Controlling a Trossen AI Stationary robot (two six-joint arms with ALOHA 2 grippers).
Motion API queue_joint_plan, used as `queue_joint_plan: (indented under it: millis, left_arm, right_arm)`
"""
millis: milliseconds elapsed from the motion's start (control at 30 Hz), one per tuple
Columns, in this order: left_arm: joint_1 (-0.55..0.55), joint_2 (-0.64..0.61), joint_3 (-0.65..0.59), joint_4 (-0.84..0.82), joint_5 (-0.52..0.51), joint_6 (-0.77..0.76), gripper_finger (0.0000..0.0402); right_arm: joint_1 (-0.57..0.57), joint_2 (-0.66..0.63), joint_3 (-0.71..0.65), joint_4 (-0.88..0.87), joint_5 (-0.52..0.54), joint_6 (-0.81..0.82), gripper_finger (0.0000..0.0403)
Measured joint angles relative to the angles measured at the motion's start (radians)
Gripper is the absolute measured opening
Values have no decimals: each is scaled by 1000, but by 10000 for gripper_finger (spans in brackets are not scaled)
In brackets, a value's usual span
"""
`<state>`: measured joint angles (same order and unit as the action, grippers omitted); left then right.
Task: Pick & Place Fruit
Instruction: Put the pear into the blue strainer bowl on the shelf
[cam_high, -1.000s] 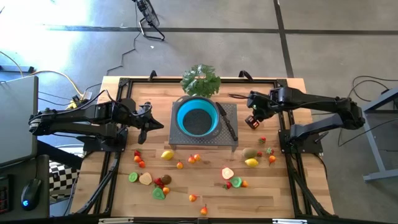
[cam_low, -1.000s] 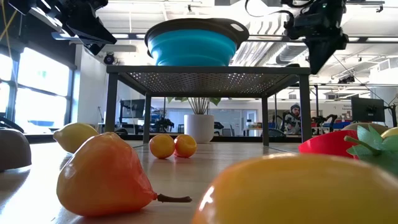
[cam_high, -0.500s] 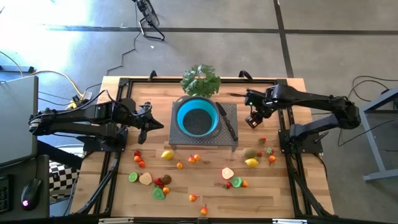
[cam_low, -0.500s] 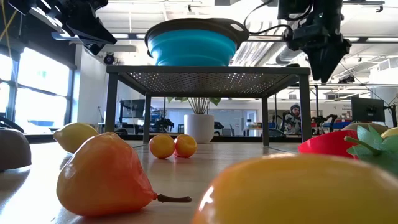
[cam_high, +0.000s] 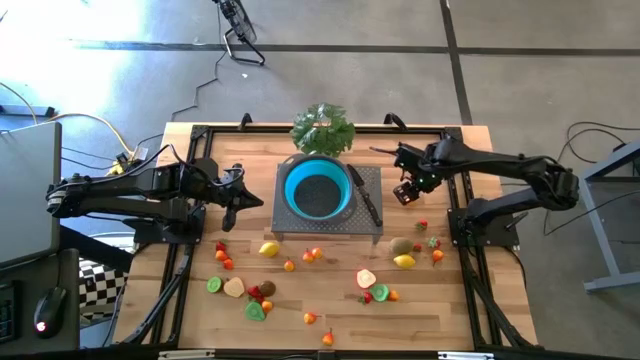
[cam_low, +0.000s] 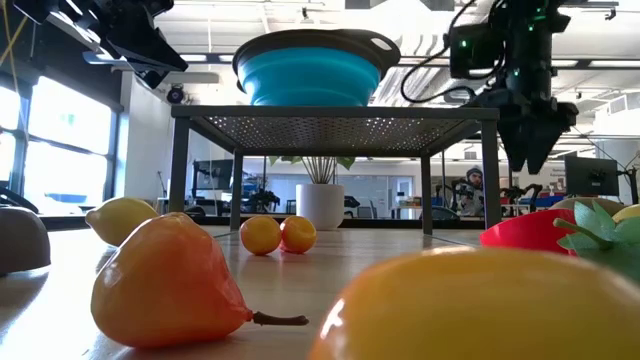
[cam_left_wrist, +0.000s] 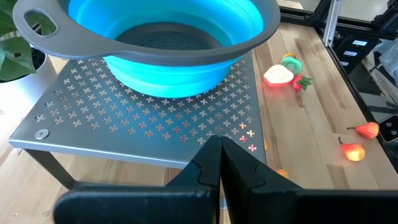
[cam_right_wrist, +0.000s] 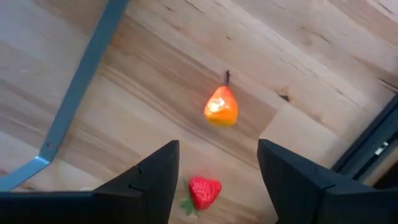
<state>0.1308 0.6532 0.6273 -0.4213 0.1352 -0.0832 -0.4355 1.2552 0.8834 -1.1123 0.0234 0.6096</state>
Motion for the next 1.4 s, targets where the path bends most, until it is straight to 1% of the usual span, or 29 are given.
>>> queue_joint_plan:
  millis: [433,700,867,1067,1400]
  left_arm:
    - [0,0,0,0,1,0,0]
    - [0,0,0,0,5,0,0]
    - [0,0,0,0,5,0,0]
    - [0,0,0,0,4,0,0]
    - [0,0,0,0,3,0,0]
  right_arm:
    - [-5,0,-150,161,-2,98,213]
    - [-5,0,-219,289,3,111,213]
    - [-5,0,-247,304,39,132,213]
    - [-5,0,-298,387,30,155,212]
    - [-5,1,-357,471,30,180,212]
